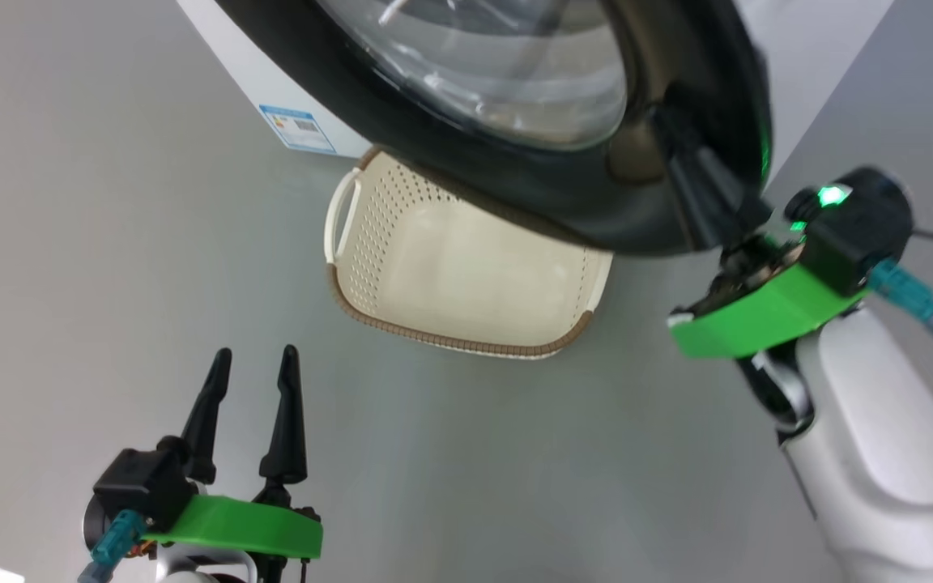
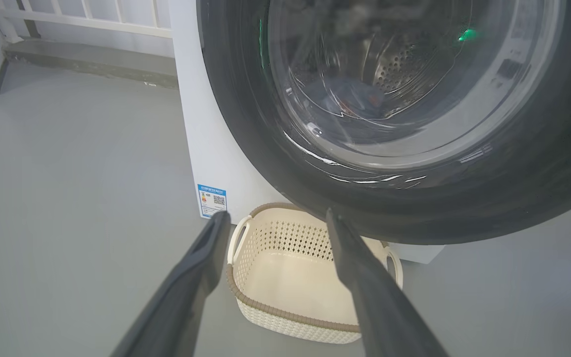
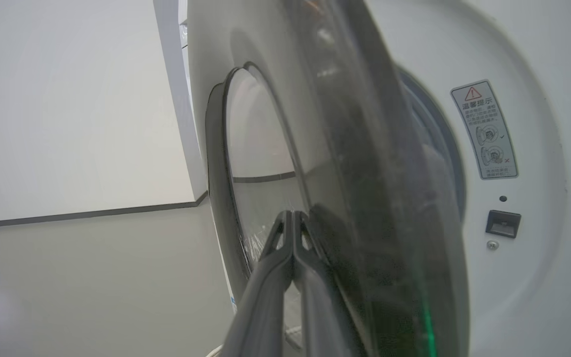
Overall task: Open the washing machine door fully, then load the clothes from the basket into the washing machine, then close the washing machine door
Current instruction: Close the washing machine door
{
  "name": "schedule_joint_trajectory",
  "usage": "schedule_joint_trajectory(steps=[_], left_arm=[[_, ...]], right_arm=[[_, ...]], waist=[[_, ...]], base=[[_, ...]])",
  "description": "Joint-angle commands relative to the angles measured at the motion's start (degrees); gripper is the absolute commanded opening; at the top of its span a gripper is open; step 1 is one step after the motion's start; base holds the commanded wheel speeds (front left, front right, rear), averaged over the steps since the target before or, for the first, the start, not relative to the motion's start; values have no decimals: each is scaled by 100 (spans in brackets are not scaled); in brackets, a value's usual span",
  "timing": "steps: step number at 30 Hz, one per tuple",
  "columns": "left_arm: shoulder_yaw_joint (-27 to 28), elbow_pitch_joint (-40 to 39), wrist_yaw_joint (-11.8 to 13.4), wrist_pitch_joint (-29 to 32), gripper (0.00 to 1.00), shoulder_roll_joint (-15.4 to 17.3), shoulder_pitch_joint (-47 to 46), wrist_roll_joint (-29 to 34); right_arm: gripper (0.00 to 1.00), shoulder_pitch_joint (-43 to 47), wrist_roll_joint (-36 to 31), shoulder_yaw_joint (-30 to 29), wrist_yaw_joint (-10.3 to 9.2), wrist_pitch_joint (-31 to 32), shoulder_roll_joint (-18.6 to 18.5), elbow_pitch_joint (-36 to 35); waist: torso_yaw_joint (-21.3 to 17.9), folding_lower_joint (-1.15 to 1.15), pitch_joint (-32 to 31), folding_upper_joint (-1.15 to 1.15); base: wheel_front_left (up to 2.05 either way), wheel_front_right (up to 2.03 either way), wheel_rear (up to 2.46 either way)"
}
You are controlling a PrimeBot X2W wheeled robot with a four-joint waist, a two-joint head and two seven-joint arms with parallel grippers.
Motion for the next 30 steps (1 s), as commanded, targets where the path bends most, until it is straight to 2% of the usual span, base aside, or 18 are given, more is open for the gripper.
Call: schedule_joint_trajectory(steps=[1, 8, 23, 30], left_arm=[[186, -161, 39, -37, 100, 75, -102, -28], [93, -207, 42, -37, 100, 75, -126, -15], [-258, -693, 112, -37, 100, 75, -448, -154], [-485, -869, 288, -37, 100, 75, -514, -422]], right_arm=[[0, -158, 70, 10, 8, -27, 20, -149], [0, -742, 136, -148, 8, -27, -177, 29], [0, -1910, 133, -281, 8, -27, -641, 665], [0, -2689, -33, -639, 8, -27, -832, 1262]], waist=[[-45, 0, 145, 0], [-83, 0, 396, 0], [100, 0, 974, 0], [214, 0, 1123, 0]], base=[[0, 0, 0], [0, 0, 0], [0, 0, 0], [0, 0, 0]])
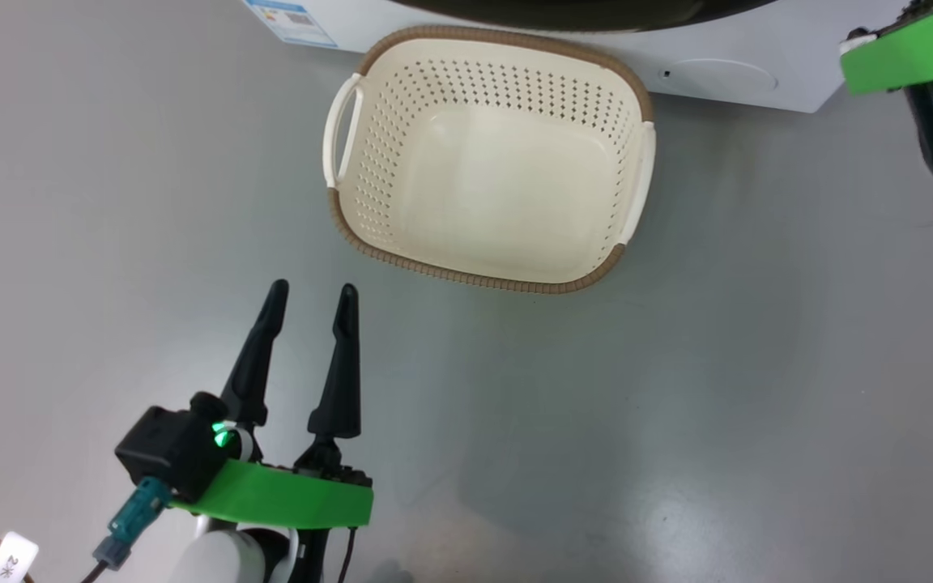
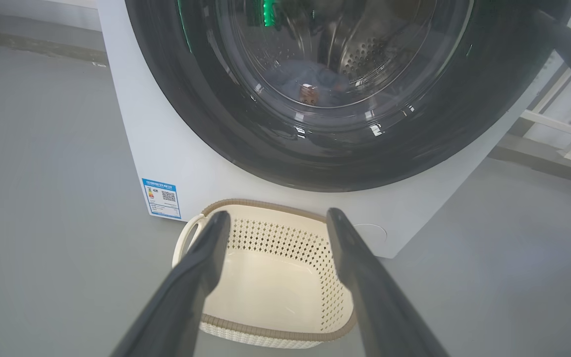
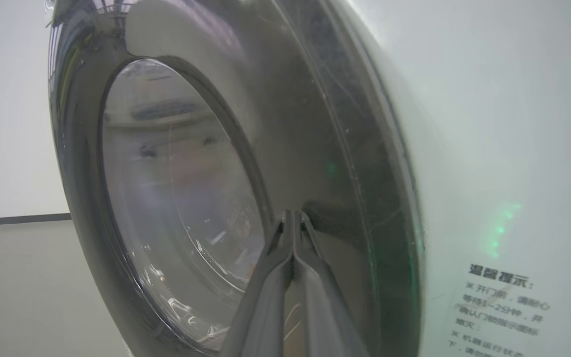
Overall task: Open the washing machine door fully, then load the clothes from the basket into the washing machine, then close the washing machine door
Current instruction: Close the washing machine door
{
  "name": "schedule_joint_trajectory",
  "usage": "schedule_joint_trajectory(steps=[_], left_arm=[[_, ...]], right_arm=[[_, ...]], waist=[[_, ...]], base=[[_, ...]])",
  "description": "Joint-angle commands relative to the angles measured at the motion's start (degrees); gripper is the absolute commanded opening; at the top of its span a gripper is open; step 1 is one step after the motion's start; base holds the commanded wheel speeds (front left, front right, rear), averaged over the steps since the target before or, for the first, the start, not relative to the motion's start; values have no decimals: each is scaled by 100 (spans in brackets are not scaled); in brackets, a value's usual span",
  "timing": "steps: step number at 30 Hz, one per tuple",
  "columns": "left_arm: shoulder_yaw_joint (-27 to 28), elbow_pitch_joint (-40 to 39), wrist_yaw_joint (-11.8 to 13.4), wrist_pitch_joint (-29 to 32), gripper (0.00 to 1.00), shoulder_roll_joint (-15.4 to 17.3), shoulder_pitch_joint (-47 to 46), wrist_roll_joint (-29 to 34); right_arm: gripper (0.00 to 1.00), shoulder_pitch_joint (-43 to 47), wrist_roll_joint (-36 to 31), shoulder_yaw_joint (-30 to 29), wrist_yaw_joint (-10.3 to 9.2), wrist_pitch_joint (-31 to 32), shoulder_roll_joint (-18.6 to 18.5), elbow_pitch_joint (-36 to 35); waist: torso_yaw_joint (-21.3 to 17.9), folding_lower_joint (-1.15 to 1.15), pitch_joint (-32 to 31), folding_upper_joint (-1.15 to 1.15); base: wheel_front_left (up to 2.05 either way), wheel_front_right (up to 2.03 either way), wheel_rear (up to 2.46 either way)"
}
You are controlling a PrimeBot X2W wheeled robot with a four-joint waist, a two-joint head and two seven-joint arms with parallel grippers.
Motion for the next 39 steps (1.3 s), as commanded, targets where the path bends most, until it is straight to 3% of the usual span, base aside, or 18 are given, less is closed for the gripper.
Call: schedule_joint_trajectory(steps=[1, 8, 17, 20, 23, 24, 25, 27, 39], left_arm=[[133, -176, 55, -36, 100, 98, -45, -59], [177, -135, 146, -36, 100, 98, -67, -86], [596, 43, 82, -36, 100, 98, -156, -218], [739, 165, 13, -36, 100, 98, -143, -204], [904, 273, -55, -36, 100, 98, -96, -203], [959, 300, -78, -36, 100, 98, -76, -198], [1010, 337, -97, -36, 100, 98, -49, -188], [1099, 404, -136, -36, 100, 98, 5, -164], [1497, 645, -390, -36, 100, 98, 366, -71]], right_arm=[[0, -189, -41, -92, -44, -5, -5, -6], [0, -279, -109, -133, -44, -5, 53, 88], [0, 693, 30, -244, -44, -5, 438, -342], [18, 1125, 30, -230, -44, -5, 565, -518], [46, 1528, 31, -208, -44, -5, 666, -676], [58, 1663, 40, -225, -44, -5, 707, -740], [78, 1797, 30, -239, -44, -5, 741, -798], [100, 2051, -11, -259, -44, -5, 809, -901], [100, 3163, -281, -258, -44, -5, 1040, -1302]], waist=[[40, 0, 28, 0], [-65, 0, -68, 0], [-393, 0, -653, 0], [-521, 0, -918, 0], [-655, 0, -1196, 0], [-695, 0, -1290, 0], [-739, 0, -1381, 0], [-825, 0, -1553, 0], [-1229, 0, -2318, 0]], base=[[0, 0, 0], [0, 0, 0], [0, 0, 0], [0, 0, 0], [0, 0, 0], [0, 0, 0], [0, 0, 0], [0, 0, 0], [0, 0, 0]])
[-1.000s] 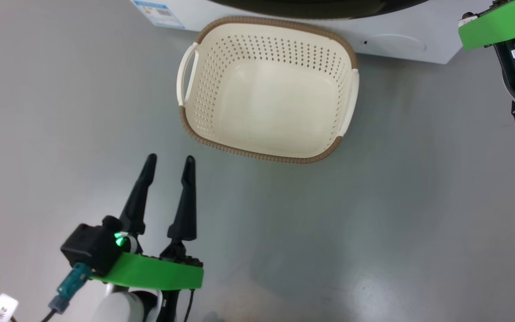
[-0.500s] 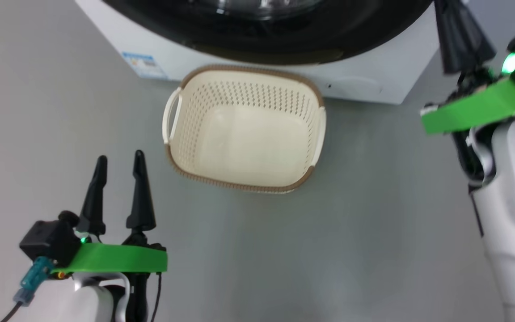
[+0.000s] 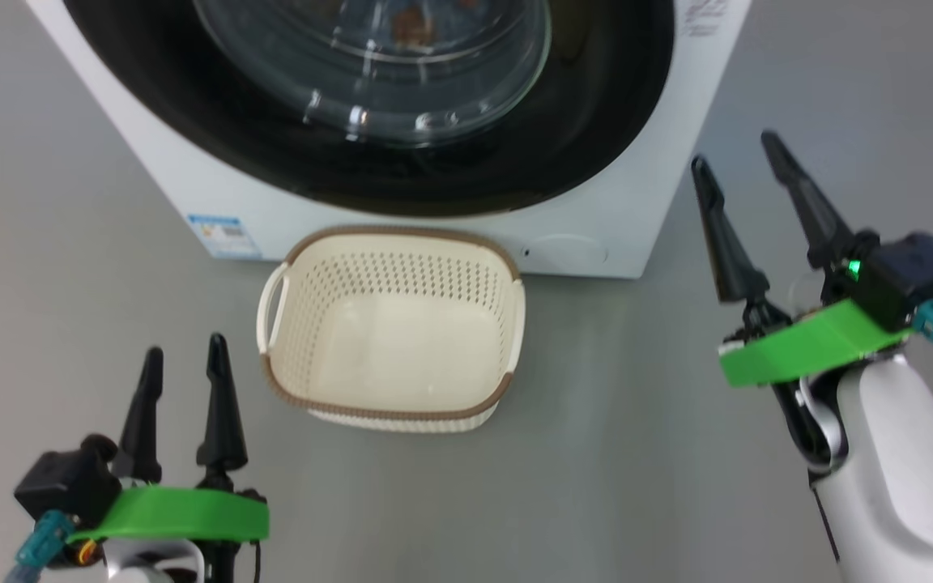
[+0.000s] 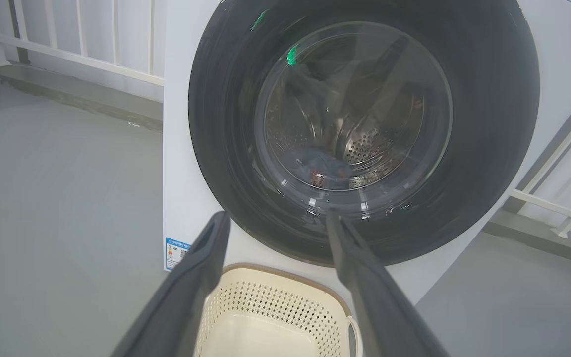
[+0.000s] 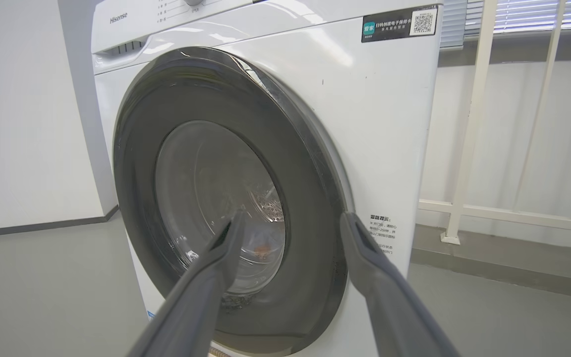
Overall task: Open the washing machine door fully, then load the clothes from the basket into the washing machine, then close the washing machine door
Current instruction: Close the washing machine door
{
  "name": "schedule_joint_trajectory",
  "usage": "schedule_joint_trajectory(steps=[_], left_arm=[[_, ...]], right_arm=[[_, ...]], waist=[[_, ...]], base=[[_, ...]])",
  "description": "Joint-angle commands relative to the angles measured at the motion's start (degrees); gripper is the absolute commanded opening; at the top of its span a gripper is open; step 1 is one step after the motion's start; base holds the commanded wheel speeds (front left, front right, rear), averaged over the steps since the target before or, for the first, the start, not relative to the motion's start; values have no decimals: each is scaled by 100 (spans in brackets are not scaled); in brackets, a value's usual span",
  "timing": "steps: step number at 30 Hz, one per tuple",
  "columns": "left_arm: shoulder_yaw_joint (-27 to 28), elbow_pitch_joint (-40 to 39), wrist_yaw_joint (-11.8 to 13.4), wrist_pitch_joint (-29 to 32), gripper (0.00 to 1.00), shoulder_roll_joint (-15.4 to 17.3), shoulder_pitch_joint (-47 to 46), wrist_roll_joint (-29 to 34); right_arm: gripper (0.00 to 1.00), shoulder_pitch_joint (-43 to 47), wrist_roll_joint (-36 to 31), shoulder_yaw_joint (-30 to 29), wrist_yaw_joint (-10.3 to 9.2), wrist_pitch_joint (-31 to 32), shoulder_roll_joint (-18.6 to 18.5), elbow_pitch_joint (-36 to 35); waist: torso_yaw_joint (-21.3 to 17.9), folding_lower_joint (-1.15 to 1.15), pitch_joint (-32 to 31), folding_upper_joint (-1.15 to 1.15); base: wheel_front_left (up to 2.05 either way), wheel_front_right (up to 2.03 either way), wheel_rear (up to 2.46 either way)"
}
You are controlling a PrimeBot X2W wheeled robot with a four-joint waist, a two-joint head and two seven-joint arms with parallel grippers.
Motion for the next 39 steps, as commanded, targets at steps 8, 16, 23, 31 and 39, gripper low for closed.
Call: schedule_joint_trajectory(steps=[8, 16, 23, 31, 39], left_arm=[[172, 129, -114, -36, 100, 98, 208, 265], [159, 394, -68, -36, 100, 98, 356, 415], [364, 422, -63, -36, 100, 98, 576, 560], [477, 435, -96, -36, 100, 98, 763, 585], [577, 473, -119, -36, 100, 98, 902, 626]], right_arm=[[100, 895, -146, -32, -35, 16, 37, -565], [100, 1744, -243, -310, -35, 16, 3, -831], [100, 2265, -403, -372, -35, 16, 34, -929], [100, 2647, -602, -453, -35, 16, 208, -992], [100, 2904, -777, -585, -35, 16, 383, -951]], waist=[[-422, 0, -671, 0], [-606, 0, -910, 0], [-831, 0, -1129, 0], [-1036, 0, -1291, 0], [-1186, 0, -1411, 0]], base=[[0, 0, 0], [0, 0, 0], [0, 0, 0], [0, 0, 0], [0, 0, 0]])
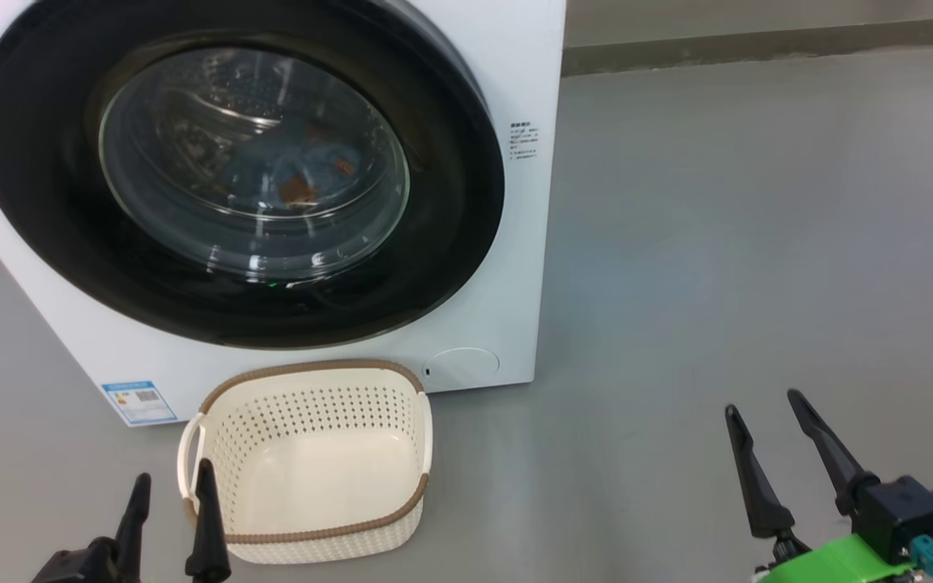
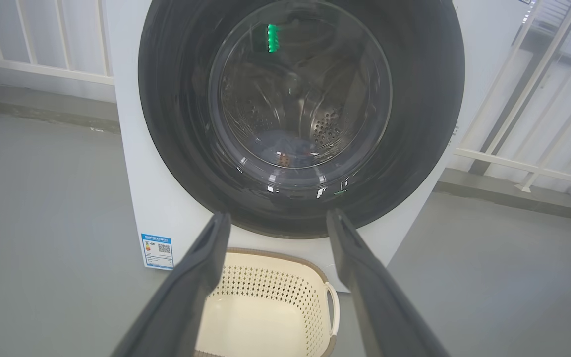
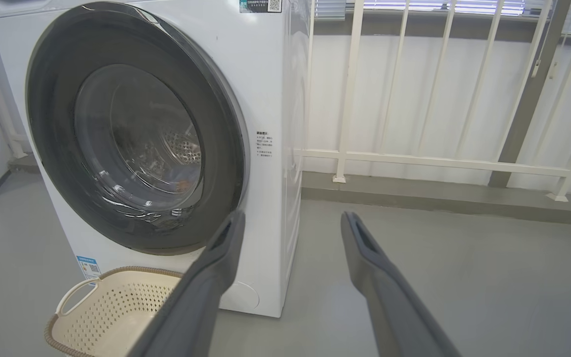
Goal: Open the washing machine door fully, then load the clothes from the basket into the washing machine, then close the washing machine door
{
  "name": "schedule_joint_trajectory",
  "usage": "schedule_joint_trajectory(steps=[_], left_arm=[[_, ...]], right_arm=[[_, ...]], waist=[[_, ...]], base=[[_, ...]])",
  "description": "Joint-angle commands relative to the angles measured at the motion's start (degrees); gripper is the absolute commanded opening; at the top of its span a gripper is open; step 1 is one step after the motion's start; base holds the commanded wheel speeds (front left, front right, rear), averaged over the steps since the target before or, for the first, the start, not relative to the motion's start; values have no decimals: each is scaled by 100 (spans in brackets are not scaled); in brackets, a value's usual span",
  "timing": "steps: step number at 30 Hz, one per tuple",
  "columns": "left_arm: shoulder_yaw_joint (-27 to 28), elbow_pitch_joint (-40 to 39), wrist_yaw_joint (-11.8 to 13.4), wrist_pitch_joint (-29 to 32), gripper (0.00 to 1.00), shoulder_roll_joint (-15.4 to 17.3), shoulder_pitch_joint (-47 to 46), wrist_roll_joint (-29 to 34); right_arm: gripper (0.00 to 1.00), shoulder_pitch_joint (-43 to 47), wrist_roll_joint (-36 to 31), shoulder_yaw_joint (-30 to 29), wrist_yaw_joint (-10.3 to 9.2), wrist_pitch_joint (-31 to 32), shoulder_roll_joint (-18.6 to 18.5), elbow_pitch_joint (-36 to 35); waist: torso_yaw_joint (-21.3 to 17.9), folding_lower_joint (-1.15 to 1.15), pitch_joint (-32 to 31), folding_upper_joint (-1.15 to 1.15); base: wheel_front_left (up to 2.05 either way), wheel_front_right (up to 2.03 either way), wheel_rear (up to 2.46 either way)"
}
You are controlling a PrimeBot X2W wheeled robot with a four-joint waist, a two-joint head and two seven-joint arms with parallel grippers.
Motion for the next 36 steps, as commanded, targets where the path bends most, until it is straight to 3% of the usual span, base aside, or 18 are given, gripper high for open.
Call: schedule_joint_trajectory(steps=[1, 14, 27, 28, 36], left_arm=[[234, -121, -20, -37, 100, 86, -101, 58], [274, -159, -45, -37, 100, 86, -22, 141], [303, -149, -63, -37, 100, 86, -7, 196], [108, -10, -51, 0, 0, 1, 91, 148], [112, 287, -60, 87, 0, -83, 186, -81]], right_arm=[[100, 41, -114, 53, -34, -10, -1, -130], [100, 275, -211, -323, -34, -10, 113, -48], [100, 272, -220, -321, -34, -10, 182, -22], [0, 383, -207, -458, 0, 1, 219, 101], [0, 379, 59, -443, 2, 85, 259, 444]], waist=[[-35, 0, -46, 0], [38, 0, -41, 0], [119, 0, -23, 0], [119, 0, -24, 0], [125, 3, -17, 0]], base=[[0, 0, 0], [0, 0, 0], [0, 0, 0], [0, 0, 0], [0, 0, 0]])
